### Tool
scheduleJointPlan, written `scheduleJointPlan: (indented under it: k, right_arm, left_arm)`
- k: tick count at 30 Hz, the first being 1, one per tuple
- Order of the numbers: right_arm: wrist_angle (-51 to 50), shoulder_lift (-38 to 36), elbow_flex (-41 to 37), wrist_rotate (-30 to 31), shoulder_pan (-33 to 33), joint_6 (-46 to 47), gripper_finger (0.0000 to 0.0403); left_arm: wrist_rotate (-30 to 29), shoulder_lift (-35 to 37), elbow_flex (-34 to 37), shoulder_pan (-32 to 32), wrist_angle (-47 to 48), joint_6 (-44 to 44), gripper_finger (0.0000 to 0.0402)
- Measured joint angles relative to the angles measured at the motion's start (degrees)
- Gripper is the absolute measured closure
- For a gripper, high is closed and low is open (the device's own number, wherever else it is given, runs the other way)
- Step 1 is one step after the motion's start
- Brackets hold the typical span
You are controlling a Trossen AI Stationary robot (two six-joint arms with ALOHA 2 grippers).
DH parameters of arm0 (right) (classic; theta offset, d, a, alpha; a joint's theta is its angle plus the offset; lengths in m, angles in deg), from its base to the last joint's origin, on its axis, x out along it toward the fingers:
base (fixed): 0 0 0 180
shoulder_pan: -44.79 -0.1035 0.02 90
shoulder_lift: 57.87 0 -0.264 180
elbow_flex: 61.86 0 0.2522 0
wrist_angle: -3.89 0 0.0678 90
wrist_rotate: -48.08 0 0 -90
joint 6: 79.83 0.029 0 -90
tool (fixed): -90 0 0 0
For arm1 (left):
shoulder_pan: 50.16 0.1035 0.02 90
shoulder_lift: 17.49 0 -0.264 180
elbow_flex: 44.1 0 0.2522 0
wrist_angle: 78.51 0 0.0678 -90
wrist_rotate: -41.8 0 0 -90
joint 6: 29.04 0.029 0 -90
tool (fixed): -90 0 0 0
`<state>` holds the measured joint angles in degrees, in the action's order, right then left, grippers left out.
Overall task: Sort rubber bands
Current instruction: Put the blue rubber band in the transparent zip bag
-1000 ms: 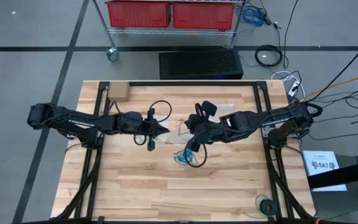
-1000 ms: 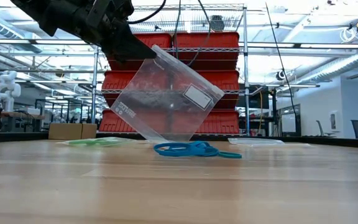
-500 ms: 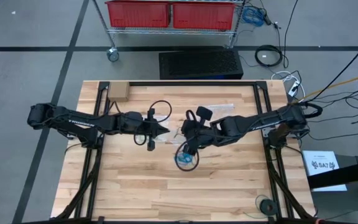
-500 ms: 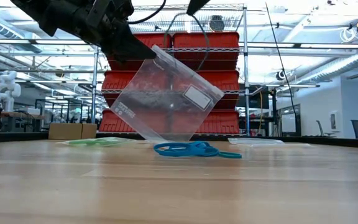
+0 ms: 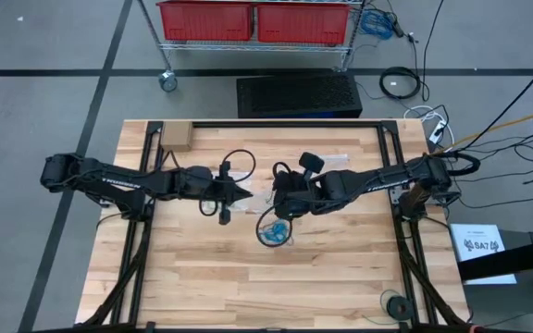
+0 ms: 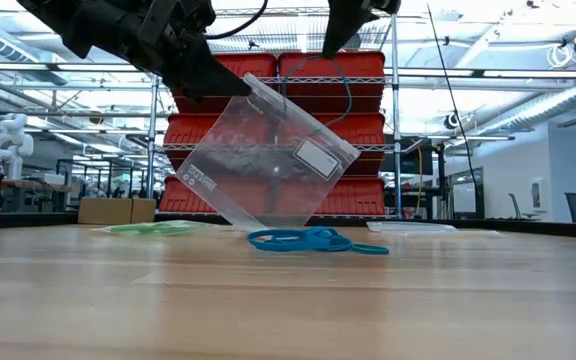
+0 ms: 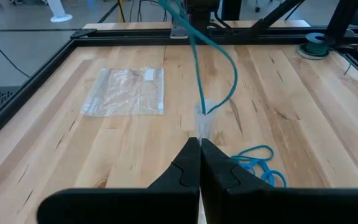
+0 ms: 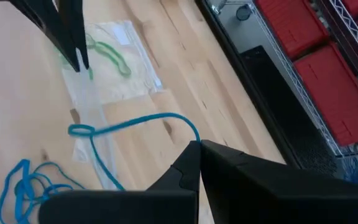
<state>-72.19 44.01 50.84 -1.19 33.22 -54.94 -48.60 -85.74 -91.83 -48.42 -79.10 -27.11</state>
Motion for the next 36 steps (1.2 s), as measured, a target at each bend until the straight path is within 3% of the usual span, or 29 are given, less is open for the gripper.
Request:
scheduleJointPlan:
  k: [16,29,36]
  right_arm:
    - [-0.7,2.2,0.0,1.2,1.2,1.7,0.0403]
    - [1.9,3.1,-0.1,-1.6,0.1,0.5,0.0403]
    - [-0.8,3.1,-0.1,2.8,0.9,1.9,0.0403]
  left_arm:
    - [0.2,0.0,0.0,0.0,-0.1,0.0,0.0402]
    - [0.2,0.0,0.0,0.0,0.0,-0.1,0.0402]
    - [0.2,0.0,0.0,-0.2,0.0,-0.1,0.0402]
